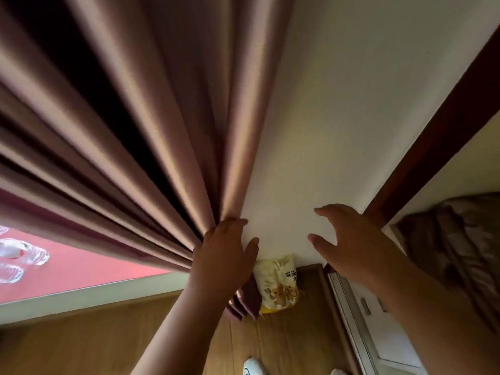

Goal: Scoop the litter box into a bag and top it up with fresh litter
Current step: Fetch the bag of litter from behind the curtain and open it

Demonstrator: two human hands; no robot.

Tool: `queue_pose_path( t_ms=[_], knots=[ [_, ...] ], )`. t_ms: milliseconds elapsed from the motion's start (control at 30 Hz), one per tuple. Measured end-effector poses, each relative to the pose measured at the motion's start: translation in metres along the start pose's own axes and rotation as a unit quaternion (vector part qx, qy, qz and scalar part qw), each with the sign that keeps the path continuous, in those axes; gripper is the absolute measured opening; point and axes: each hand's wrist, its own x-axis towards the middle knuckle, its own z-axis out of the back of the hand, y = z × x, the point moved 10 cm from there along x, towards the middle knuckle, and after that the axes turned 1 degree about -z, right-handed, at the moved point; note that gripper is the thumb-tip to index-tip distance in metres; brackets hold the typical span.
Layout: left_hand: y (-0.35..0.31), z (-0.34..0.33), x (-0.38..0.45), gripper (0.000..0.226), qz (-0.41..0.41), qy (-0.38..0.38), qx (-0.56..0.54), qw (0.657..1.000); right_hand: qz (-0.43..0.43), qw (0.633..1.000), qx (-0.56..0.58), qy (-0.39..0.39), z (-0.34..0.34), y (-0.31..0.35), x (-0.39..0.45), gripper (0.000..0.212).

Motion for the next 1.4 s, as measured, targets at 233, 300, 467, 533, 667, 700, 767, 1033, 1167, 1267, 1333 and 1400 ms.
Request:
queue_pose_path(
  t_ms=[233,300,467,533,667,700,767,1033,1167,1267,1333,1400],
  knots=[
    [0.015,-0.049,0.036,0.055,0.053,0.022,-0.021,0.998,0.001,0.999,-0.001,0.042,-0.029,-0.039,0.054,0.06],
    [0.021,-0.064,0.046,0.056,0.064,0.026,-0.039,0.997,0.007,0.999,-0.002,0.052,-0.042,-0.048,0.069,0.06],
    [0.037,-0.129,0.079,0.054,0.09,0.056,-0.054,0.993,0.024,0.994,-0.025,0.105,-0.106,-0.087,0.111,0.062],
    [0.047,-0.165,0.091,0.054,0.101,0.079,-0.052,0.99,0.026,0.991,-0.036,0.124,-0.138,-0.106,0.125,0.062],
    [0.069,-0.259,0.116,0.052,0.088,0.149,-0.008,0.985,0.006,0.987,-0.038,0.155,-0.207,-0.15,0.155,0.063],
    [0.076,-0.286,0.121,0.051,0.09,0.169,-0.012,0.981,0.001,0.986,-0.04,0.162,-0.227,-0.161,0.162,0.064],
    [0.094,-0.332,0.128,0.045,0.107,0.198,-0.023,0.974,-0.001,0.981,-0.05,0.185,-0.271,-0.18,0.175,0.067],
    [0.166,-0.474,0.158,0.034,0.156,0.194,-0.11,0.962,-0.01,0.963,-0.058,0.263,-0.43,-0.227,0.213,0.065],
    [0.197,-0.526,0.171,0.057,0.217,0.188,-0.163,0.944,-0.024,0.953,-0.062,0.294,-0.495,-0.246,0.236,0.075],
    [0.212,-0.567,0.179,0.081,0.234,0.195,-0.188,0.934,-0.037,0.952,-0.047,0.301,-0.532,-0.259,0.254,0.081],
    [0.218,-0.583,0.185,0.088,0.24,0.197,-0.191,0.931,-0.041,0.95,-0.048,0.305,-0.552,-0.266,0.262,0.082],
    [0.227,-0.593,0.192,0.091,0.251,0.186,-0.2,0.928,-0.048,0.947,-0.044,0.313,-0.569,-0.271,0.268,0.08]
  ],
)
